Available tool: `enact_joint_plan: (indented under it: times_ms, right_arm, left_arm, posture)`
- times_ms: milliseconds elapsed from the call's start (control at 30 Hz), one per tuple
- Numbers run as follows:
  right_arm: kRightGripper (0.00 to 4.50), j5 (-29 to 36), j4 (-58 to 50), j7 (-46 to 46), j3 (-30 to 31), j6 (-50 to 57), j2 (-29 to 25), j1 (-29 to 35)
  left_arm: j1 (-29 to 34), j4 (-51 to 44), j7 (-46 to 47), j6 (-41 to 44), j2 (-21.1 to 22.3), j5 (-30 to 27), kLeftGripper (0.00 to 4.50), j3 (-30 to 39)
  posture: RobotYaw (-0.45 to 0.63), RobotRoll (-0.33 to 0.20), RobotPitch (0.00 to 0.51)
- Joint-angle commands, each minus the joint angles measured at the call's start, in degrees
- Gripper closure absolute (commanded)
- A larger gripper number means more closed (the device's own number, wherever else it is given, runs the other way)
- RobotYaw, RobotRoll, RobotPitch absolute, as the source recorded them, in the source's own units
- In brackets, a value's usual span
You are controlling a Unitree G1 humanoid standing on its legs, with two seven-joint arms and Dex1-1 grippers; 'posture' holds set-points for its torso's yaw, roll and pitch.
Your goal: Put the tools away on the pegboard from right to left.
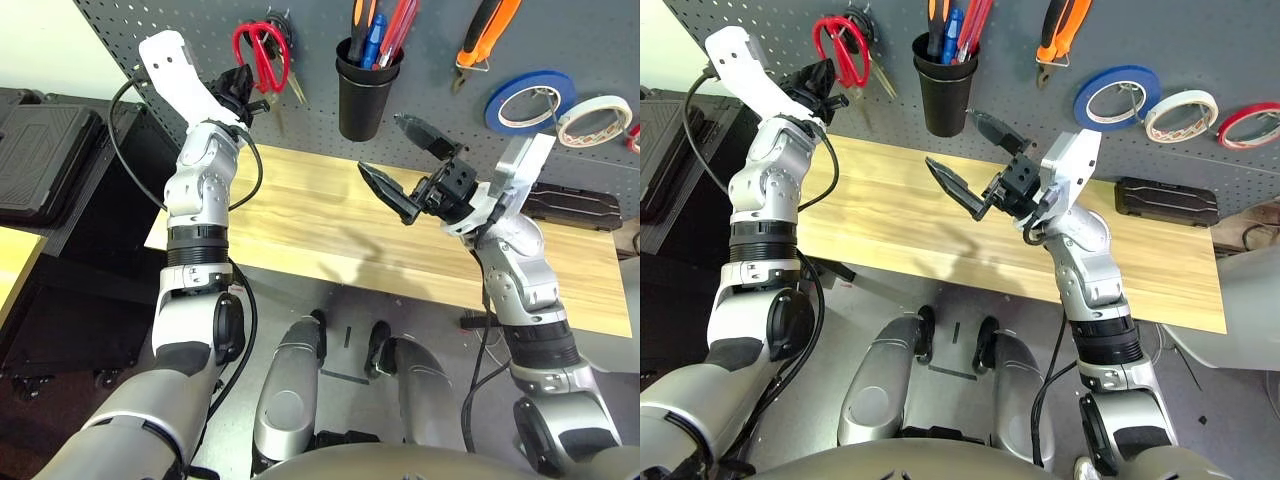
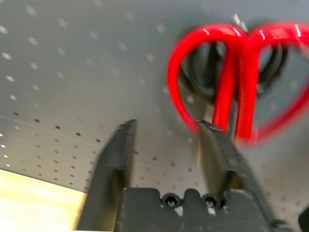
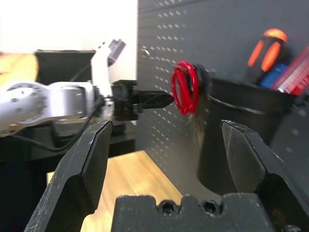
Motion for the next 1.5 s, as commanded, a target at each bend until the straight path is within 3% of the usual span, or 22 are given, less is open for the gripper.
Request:
enact_joint_plan:
  times_ms: [33,67,100,333,567,967,1500]
  right_arm:
    - [0.00,-2.7,2.5,-3.4,-1.0,-1.2,0.3,1.6]
    - [0.00,-3.7,3.2,-4.6,-1.1,-1.5,0.3,1.9]
    - [0.00,-4.5,4.1,-5.8,-1.4,-2.1,0.5,2.2]
    - [0.00,-12.4,10.9,-21.7,-6.0,-3.3,2.2,4.3]
    - [0.00,-17.1,18.1,-32.5,-10.2,-8.0,2.0,5.6]
    - [0.00,-19.0,32.7,-45.5,-17.5,-18.0,-0.2,5.1]
    - [0.00,-17.9,43.3,-49.4,-21.7,-23.6,-4.6,3.7]
  left_arm:
    - [5.7,-4.8,-2.4,0.6,1.1,1.1,0.52,-1.4]
    - [7.3,-6.2,-3.1,0.8,1.5,1.3,0.12,-1.7]
    - [9.1,-7.6,-3.7,0.6,2.0,1.6,0.02,-1.9]
    - [20.4,-11.7,-5.5,-8.8,4.0,5.5,0.02,-2.2]
    - [26.0,-6.3,-6.3,-17.0,4.5,6.6,0.02,-0.4]
    - [26.9,5.3,-10.4,-32.9,7.8,5.9,0.02,3.2]
    - [25.9,12.0,-18.6,-37.5,8.4,3.2,0.02,3.7]
  posture:
    - [0.20,0.000,0.252]
    - [0.20,0.000,0.252]
    - [0.21,0.000,0.251]
    - [0.21,0.000,0.240]
    - [0.20,0.000,0.204]
    - [0.15,0.000,0.177]
    - [0.12,0.000,0.195]
